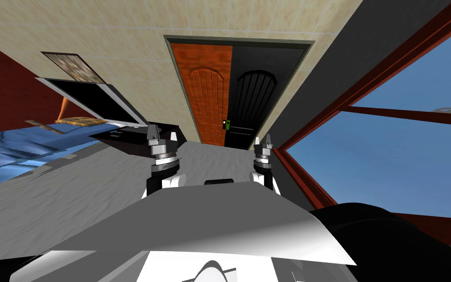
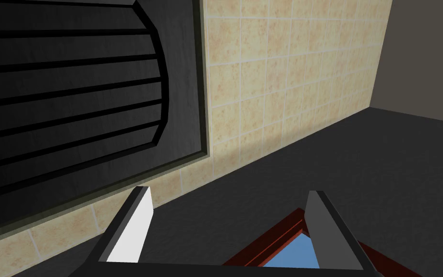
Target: Pull the door open
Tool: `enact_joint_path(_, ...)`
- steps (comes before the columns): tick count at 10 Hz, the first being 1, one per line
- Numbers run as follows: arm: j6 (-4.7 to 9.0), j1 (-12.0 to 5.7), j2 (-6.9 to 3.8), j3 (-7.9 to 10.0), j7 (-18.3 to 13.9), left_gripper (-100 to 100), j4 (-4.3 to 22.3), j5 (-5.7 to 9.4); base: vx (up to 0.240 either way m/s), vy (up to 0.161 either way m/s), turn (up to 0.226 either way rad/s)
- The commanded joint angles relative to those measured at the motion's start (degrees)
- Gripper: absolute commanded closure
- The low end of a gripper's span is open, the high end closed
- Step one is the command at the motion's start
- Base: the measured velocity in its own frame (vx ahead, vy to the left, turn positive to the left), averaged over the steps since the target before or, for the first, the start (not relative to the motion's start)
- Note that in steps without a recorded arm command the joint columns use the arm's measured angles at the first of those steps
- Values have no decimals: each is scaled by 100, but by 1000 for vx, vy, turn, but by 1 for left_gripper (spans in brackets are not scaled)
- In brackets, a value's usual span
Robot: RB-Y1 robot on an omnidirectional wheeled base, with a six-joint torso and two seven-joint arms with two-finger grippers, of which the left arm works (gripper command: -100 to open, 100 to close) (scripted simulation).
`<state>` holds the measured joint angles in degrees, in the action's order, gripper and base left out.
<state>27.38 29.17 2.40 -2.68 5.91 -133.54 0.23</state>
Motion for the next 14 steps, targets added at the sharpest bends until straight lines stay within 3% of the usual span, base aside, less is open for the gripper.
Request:
enact_joint_path(1,-17,-87,-78,18,-26,-100,171,15,63,-15,-33)
enact_joint_path(6,-74,-367,-285,77,-110,-100,725,63,106,-31,-45)
enact_joint_path(14,-161,-801,-528,167,-239,-100,1576,136,90,-28,-41)
